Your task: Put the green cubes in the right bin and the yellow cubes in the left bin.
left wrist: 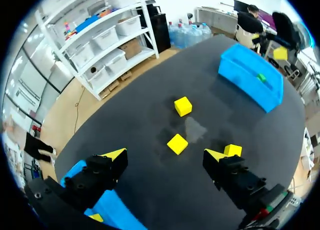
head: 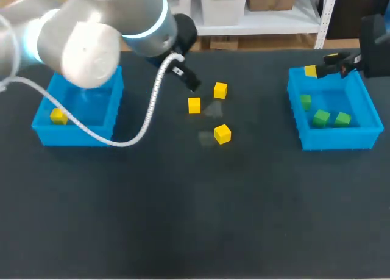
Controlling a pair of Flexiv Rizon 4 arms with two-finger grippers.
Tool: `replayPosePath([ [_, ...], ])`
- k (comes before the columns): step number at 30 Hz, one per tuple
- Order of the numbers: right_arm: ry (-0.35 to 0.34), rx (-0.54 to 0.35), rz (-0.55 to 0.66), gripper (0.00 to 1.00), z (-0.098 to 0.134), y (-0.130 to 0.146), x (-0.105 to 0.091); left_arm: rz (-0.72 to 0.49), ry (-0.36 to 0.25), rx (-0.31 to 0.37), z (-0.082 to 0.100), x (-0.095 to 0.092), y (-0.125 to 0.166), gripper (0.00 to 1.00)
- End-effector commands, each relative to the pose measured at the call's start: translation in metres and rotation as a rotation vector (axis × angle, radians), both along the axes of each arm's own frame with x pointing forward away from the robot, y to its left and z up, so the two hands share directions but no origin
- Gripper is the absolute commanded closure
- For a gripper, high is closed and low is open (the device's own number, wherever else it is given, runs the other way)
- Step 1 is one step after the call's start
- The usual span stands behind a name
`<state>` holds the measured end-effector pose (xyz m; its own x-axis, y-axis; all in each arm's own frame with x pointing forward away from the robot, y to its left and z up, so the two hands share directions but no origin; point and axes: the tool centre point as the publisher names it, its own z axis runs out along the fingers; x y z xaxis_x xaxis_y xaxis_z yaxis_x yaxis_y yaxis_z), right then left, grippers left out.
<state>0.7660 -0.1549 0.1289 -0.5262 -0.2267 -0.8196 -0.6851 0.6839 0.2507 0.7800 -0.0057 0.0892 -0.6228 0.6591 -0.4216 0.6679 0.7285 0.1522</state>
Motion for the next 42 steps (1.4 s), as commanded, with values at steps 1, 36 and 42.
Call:
replayPosePath([
  [1,-0.001,0.001,0.001,0.0,0.0,-0.001,-0.001,0.043,0.045,0.053,-0.023,0.021,-0.017,0.0],
  [36,-0.001,0.001,0.001,0.0,0.0,-0.001,-0.001,0.51,0.309,0.063,-0.082,0.028,-0.037,0.0],
  [42,-0.001,0.001,0.001,0.0,0.0,-0.001,-0.001,0.498,0.328,0.088,-0.091,0.022,-0.035,0.0],
])
